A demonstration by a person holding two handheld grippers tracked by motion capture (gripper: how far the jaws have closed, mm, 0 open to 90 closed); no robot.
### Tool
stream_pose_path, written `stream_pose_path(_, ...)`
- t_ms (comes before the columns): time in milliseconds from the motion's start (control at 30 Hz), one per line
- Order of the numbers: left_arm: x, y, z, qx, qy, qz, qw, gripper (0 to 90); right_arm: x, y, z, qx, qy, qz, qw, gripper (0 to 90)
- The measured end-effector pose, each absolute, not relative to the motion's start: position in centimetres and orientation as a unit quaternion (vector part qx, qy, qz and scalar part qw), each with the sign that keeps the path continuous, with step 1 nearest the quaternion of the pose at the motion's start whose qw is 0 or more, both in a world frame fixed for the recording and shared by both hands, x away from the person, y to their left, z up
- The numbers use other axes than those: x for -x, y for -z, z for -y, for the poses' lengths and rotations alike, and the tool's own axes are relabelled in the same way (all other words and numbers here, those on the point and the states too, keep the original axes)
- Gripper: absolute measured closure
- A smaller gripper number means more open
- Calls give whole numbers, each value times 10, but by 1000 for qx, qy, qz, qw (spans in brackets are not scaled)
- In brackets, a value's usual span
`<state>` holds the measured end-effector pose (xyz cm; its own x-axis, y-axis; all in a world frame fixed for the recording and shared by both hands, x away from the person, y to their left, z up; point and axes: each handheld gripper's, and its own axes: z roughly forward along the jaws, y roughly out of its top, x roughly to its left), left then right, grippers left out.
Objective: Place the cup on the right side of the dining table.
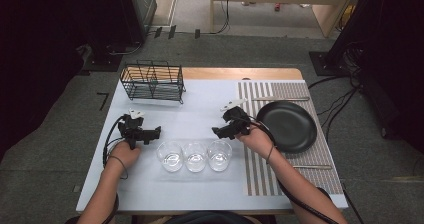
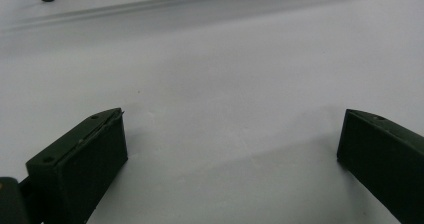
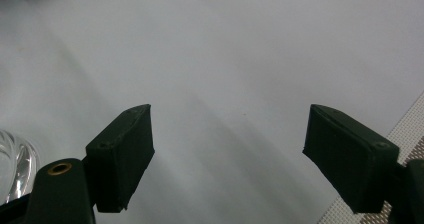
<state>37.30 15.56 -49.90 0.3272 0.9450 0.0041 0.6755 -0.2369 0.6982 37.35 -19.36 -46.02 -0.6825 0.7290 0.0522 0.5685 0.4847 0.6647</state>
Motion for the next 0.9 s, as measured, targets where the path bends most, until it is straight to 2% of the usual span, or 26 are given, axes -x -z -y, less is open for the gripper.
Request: stream_pose_path(900, -373, 499, -156, -755, -220, -537, 306, 0, -366, 452, 196, -369, -346, -855, 112, 207)
